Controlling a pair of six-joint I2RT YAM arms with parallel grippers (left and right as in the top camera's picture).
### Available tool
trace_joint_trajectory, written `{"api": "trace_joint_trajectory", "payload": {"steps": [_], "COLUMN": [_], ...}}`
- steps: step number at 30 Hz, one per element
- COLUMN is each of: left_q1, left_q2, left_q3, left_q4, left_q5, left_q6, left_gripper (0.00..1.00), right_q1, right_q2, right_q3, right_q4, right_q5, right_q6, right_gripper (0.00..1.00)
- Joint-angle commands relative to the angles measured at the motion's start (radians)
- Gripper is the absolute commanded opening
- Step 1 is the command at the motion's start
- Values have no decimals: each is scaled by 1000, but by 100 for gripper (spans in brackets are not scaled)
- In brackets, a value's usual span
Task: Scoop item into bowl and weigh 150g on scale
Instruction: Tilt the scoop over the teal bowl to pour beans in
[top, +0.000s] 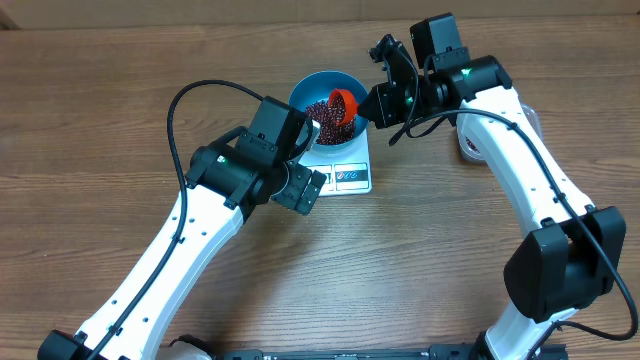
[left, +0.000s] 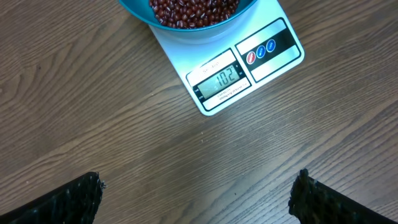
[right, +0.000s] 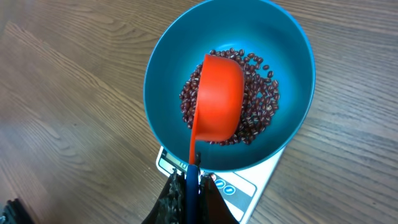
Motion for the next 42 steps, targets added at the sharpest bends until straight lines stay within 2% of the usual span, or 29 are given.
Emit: {"api": "trace_joint_trajectory", "payload": {"steps": [1, 26, 29, 30, 34, 42], "left_q1": [0, 0, 0, 0, 0, 0], "left_q2": [-12, -12, -12, -12, -12, -12], "left_q3": [-4, -4, -4, -4, -4, -4], "left_q4": [2, 2, 2, 2, 2, 2], "left_q5": [11, 11, 11, 11, 11, 11], "left_q6": [16, 16, 16, 16, 16, 16], "left_gripper": [100, 100, 100, 100, 100, 100], "right_q1": [0, 3, 10, 13, 13, 13], "right_q2": [-1, -1, -1, -1, -1, -1], "right_q3": [31, 31, 31, 31, 31, 31], "right_q4": [17, 8, -19, -21, -12, -11], "right_q5": [53, 46, -40, -29, 48, 49], "right_q6": [44, 61, -74, -76, -10, -8], "right_gripper": [4, 4, 4, 4, 4, 3]}}
